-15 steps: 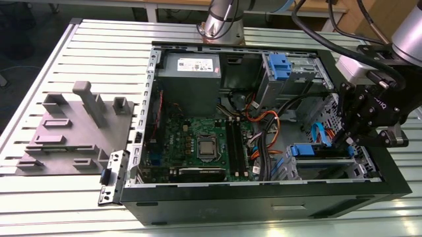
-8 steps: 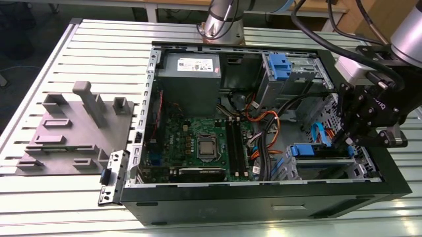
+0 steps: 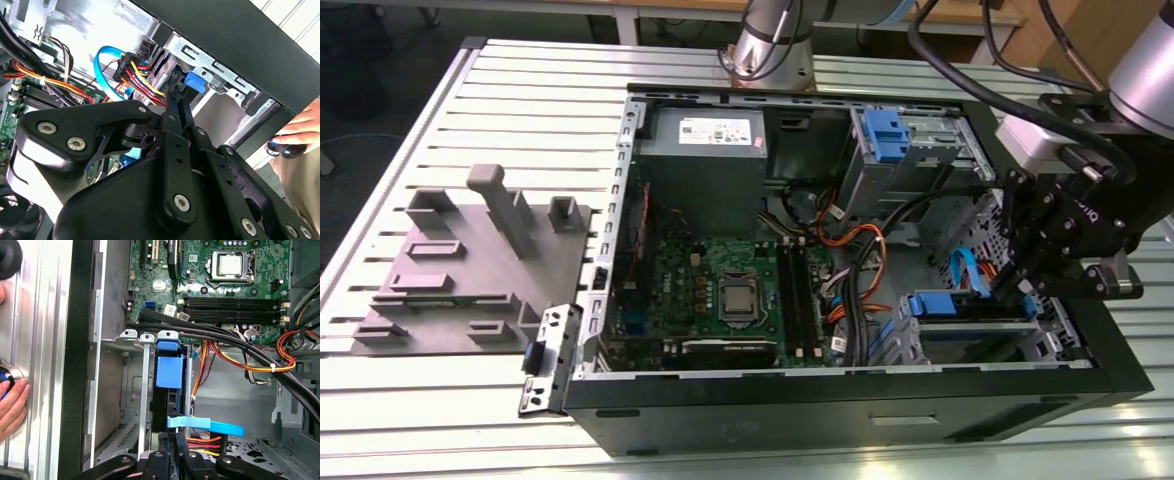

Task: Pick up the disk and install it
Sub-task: 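Insert the second disk wire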

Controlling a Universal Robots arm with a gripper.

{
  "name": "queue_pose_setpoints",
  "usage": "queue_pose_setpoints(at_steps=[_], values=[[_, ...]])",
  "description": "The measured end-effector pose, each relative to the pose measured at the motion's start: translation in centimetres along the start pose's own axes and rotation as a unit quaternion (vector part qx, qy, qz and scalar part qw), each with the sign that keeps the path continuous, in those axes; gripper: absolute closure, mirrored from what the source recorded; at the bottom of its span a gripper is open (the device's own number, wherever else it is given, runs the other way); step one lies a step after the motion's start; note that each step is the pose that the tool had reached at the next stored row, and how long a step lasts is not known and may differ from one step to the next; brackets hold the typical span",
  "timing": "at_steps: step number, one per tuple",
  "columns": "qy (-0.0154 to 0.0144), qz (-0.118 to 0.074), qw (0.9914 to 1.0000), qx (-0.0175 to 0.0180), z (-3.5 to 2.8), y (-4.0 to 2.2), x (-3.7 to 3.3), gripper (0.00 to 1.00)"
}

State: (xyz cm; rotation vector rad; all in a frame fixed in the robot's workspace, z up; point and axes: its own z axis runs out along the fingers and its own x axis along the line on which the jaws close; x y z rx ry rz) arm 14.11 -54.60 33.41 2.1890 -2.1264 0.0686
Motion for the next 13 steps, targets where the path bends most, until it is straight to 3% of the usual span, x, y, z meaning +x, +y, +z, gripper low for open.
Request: queue_pose_setpoints(at_steps=[13], values=[[0.0000, 0.000, 1.00000, 0.0000, 0.08, 0.02, -0.01, 0.84]])
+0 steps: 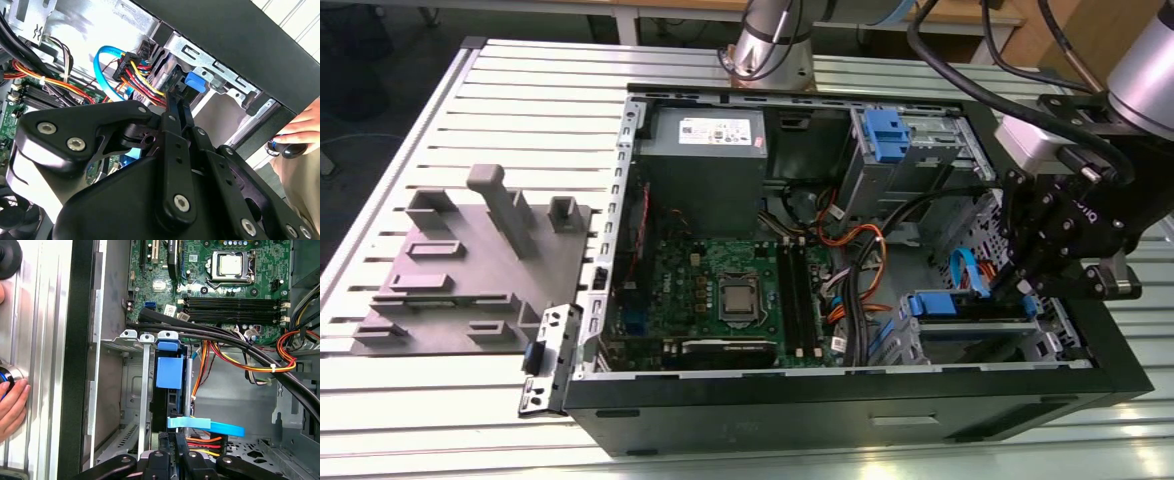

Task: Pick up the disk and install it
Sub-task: 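Insert the second disk wire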

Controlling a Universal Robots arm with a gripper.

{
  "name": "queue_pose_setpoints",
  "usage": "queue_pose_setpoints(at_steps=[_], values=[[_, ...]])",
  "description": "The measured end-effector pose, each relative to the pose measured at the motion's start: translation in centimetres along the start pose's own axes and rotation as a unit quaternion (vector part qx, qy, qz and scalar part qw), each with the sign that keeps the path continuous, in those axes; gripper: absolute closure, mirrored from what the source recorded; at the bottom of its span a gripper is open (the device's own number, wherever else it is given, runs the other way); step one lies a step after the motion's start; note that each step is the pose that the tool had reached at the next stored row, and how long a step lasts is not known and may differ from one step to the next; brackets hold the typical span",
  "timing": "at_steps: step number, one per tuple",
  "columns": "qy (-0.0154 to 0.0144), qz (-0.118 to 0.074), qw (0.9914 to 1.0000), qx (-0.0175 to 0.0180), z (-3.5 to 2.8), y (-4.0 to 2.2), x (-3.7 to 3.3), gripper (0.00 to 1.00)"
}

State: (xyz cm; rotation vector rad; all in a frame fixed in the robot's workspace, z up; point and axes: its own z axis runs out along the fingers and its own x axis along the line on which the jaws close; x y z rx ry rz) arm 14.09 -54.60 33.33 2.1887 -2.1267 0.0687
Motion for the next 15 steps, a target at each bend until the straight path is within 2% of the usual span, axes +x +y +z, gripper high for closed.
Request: queue_pose_setpoints(at_steps=[7, 15], values=[[-0.0006, 0.019, 0.99981, -0.0018, 0.00, -0.04, 0.00, 0.84], [-0.0007, 0.026, 0.99966, -0.0025, -0.05, -0.38, 0.01, 0.84]])
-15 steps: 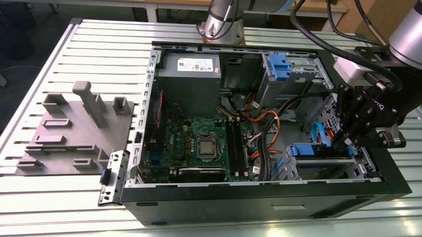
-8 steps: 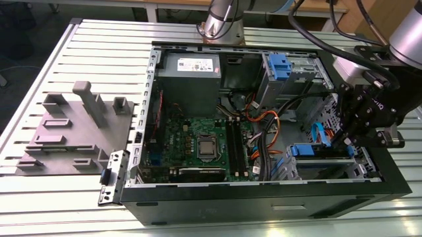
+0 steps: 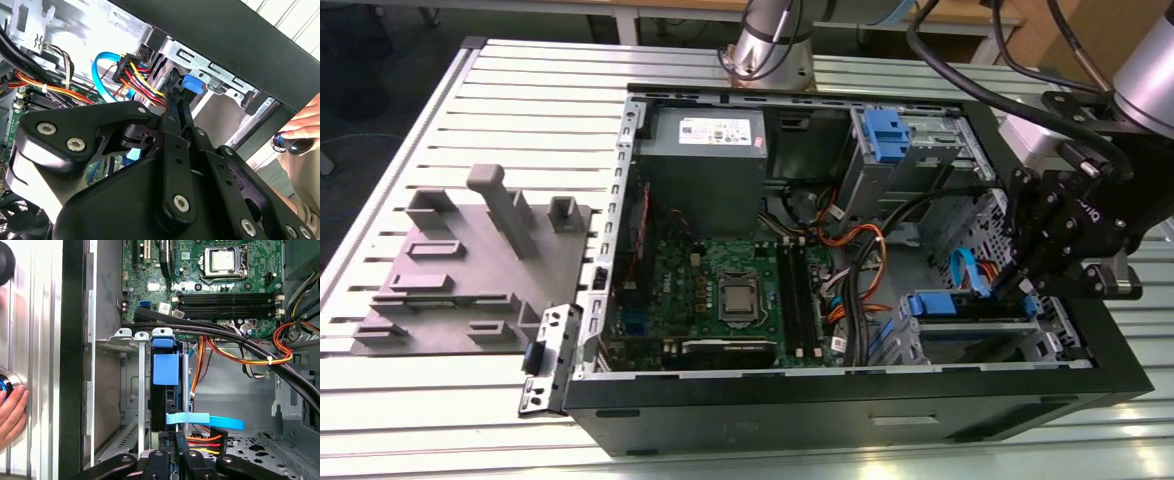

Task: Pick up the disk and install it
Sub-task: 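Insert the second disk wire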

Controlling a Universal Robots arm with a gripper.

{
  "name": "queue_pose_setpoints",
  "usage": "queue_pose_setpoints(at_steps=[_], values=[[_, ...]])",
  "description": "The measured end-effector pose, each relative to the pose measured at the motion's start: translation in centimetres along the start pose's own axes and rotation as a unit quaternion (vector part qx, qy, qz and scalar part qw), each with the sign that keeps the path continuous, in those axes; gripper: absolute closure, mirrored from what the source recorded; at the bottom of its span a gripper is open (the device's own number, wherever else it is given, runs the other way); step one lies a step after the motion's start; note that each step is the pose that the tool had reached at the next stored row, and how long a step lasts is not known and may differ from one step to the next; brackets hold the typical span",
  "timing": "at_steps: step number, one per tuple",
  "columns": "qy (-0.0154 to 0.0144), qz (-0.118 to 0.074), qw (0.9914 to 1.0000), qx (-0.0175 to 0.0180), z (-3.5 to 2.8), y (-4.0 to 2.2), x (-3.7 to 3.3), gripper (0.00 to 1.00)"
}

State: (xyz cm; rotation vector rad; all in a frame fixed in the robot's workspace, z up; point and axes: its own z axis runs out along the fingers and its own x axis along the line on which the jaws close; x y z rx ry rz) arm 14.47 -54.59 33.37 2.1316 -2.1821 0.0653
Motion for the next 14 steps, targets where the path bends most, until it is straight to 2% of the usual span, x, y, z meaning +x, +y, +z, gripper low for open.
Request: queue_pose_setpoints(at_steps=[14], values=[[-0.0001, 0.003, 0.99999, -0.0004, -0.01, 0.08, -0.16, 0.84]])
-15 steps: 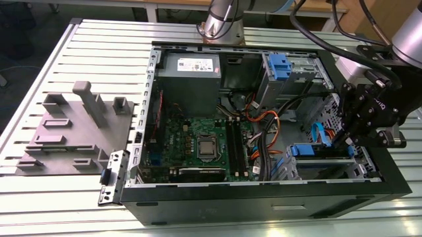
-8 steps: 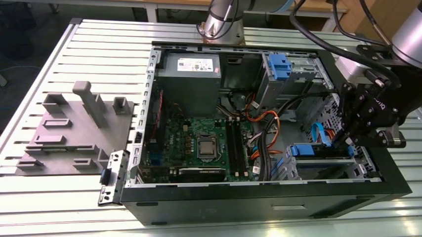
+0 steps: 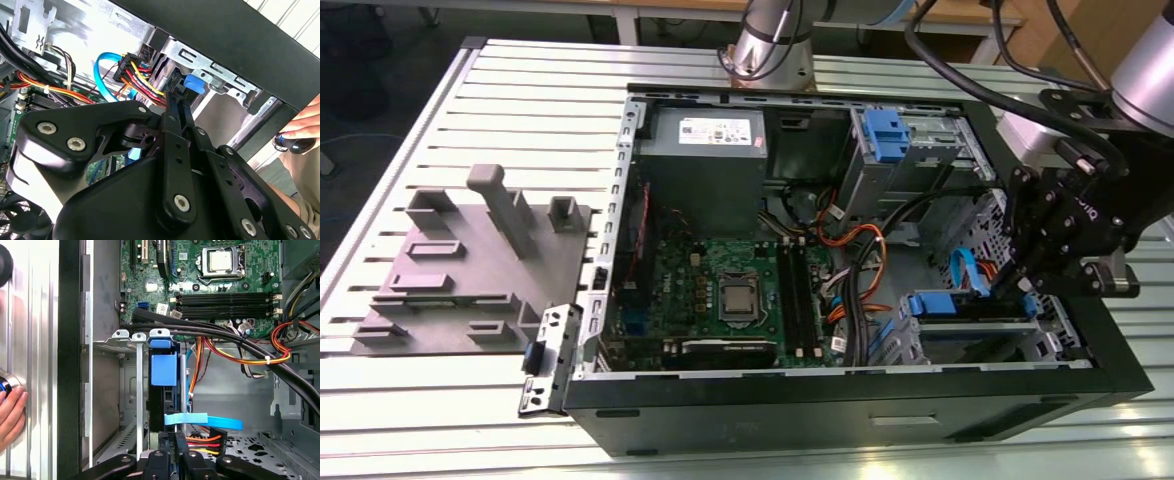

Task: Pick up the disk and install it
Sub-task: 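Insert the second disk wire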

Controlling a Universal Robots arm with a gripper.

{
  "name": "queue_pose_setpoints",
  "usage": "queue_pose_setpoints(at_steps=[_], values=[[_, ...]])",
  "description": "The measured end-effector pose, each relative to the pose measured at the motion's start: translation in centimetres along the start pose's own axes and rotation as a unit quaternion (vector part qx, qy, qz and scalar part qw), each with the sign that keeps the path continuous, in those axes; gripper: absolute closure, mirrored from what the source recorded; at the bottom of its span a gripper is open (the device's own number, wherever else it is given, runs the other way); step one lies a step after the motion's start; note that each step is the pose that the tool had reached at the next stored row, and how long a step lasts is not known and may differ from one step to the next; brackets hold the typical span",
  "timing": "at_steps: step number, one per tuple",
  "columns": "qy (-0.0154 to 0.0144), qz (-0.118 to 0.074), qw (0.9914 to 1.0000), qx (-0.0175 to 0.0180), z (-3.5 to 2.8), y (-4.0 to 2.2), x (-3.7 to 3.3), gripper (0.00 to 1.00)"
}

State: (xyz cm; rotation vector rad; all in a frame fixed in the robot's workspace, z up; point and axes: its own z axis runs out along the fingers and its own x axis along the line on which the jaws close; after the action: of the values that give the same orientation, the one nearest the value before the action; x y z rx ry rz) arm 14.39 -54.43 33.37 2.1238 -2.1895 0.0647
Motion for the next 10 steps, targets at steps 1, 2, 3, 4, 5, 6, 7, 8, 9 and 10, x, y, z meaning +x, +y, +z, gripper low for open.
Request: queue_pose_setpoints(at_steps=[1, 2, 3, 4, 5, 6, 7, 8, 9, 10], values=[[0.0000, 0.000, 1.00000, 0.0000, 0.00, 0.00, 0.00, 0.84], [0.0000, 0.000, 1.00000, 0.0000, 0.00, 0.01, 0.00, 0.84], [0.0000, 0.000, 1.00000, 0.0000, 0.00, 0.01, 0.00, 0.84], [0.0000, 0.000, 1.00000, 0.0000, 0.00, 0.01, 0.00, 0.84], [0.0000, 0.000, 1.00000, 0.0000, 0.00, 0.02, -0.01, 0.84], [0.0000, 0.000, 1.00000, 0.0000, 0.00, 0.03, 0.00, 0.84], [0.0000, 0.000, 1.00000, 0.0000, 0.00, 0.04, 0.00, 0.84], [0.0000, 0.000, 1.00000, 0.0000, -0.01, 0.04, 0.00, 0.84], [0.0001, 0.000, 1.00000, 0.0000, -0.06, 0.04, 0.00, 0.84], [0.0004, 0.000, 1.00000, 0.0000, -0.16, 0.05, 0.00, 0.84]])
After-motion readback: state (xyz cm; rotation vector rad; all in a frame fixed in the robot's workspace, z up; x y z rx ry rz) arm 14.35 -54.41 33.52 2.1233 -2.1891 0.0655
